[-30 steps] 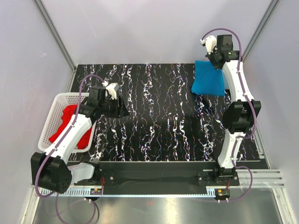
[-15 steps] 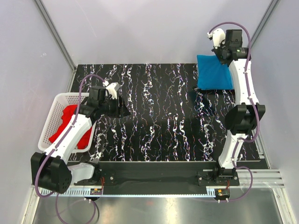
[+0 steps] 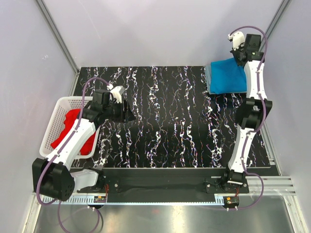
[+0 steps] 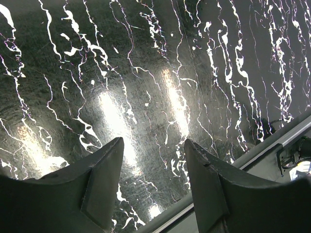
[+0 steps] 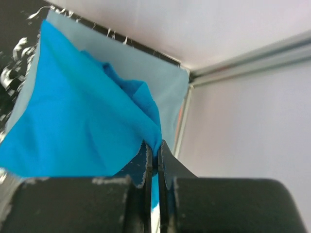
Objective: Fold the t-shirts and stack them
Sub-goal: Neatly place the folded tshirt to the corner
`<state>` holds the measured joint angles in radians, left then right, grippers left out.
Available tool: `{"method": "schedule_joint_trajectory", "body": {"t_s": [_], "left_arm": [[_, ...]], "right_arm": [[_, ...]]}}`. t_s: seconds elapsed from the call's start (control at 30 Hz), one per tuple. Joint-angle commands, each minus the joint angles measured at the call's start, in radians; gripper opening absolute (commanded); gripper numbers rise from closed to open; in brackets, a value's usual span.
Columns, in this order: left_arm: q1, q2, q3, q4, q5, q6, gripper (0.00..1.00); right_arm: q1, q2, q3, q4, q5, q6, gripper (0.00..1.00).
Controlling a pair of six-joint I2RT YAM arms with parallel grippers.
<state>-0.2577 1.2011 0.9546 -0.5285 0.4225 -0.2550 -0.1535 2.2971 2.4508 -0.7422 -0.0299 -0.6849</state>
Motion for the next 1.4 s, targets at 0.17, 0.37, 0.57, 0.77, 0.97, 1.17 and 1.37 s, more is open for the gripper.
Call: {"method": "schedule_joint_trajectory", "body": {"t_s": [0.17,0.37,0.57,0.77,0.97,1.17,1.37], "left_arm": [[-0.009,0.041,-0.004,0.032,0.018,0.002,0.58],[-0.017,0.052,-0.001,0.03,0.009,0.007,0.58],[-0.017,0.032,0.015,0.033,0.004,0.007,0.59],[-0.017,-0.02,0.018,0.036,-0.016,0.008,0.59],[-0.017,-0.049,0.024,0.041,-0.018,0.003,0.6],[-0.017,-0.043,0.027,0.036,-0.016,0.002,0.6],[-0.015,-0.011,0.035,0.024,-0.045,0.01,0.6]], "right_arm": [[-0.031,0.235,0.115,0.444,0.066,0.007,0.16],[-0.034,0.254,0.125,0.535,0.15,0.015,0.73],[-0.02,0.11,0.022,0.503,0.136,0.149,0.75],[-0.011,-0.056,-0.157,0.36,0.033,0.414,0.46],[-0.026,-0.107,-0.294,0.339,-0.065,0.502,0.22],[-0.089,0.022,-0.21,0.354,-0.113,0.567,0.12],[-0.144,0.267,0.015,0.366,-0.144,0.591,0.09]]}}
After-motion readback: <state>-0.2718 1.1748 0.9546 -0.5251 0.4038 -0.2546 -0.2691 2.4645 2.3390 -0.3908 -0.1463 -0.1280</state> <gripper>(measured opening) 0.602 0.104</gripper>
